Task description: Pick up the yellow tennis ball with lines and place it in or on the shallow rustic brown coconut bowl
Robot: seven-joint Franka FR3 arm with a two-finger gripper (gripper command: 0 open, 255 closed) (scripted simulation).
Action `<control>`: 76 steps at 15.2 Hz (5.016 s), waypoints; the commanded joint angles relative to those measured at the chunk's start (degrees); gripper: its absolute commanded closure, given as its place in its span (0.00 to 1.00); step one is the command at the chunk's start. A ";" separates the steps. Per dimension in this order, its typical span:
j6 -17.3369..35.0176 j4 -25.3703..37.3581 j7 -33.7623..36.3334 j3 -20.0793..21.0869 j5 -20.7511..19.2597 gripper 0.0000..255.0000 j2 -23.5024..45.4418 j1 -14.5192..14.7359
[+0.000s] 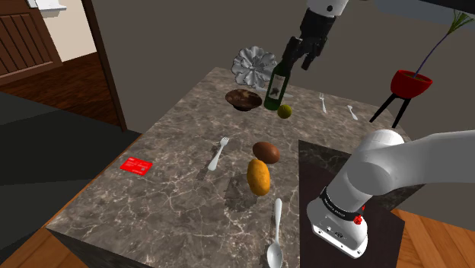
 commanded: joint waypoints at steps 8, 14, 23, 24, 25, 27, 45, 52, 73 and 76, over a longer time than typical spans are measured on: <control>9.96 -7.63 -8.62 -9.89 -2.23 0.00 1.09 -1.93; 18.98 -11.09 -16.62 -18.86 -3.28 0.00 6.10 -3.20; 32.07 -10.44 -31.39 -33.77 0.50 0.00 20.47 -1.23; 33.34 -9.92 -33.45 -35.59 1.70 0.00 22.55 -0.56; 34.52 -9.31 -35.64 -37.46 3.11 0.00 24.73 0.23; 36.59 -7.79 -40.53 -41.34 6.79 0.00 29.44 2.12; 42.78 -10.06 -43.96 -43.00 11.34 1.00 34.41 4.57; 42.81 -10.06 -43.99 -43.02 11.37 1.00 34.44 4.58; 27.17 -1.48 -35.60 -38.07 4.51 1.00 25.42 1.48; 25.06 0.06 -34.90 -37.56 4.18 1.00 24.73 1.34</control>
